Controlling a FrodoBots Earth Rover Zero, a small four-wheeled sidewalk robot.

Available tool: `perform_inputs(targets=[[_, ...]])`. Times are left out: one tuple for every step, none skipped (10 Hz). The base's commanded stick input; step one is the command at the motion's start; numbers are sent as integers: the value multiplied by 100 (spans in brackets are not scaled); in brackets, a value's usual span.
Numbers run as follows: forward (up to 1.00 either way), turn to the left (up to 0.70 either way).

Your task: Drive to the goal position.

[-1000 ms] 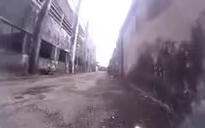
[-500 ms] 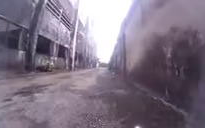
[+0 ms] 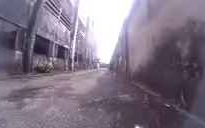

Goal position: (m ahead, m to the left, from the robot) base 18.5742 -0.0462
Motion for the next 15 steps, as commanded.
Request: perform_inputs(targets=[[70,0],[70,0],[70,0],[70,0],[70,0],[70,0],[70,0],[70,0],[70,0],[70,0],[70,0],[70,0],[70,0],[70,0],[70,0]])
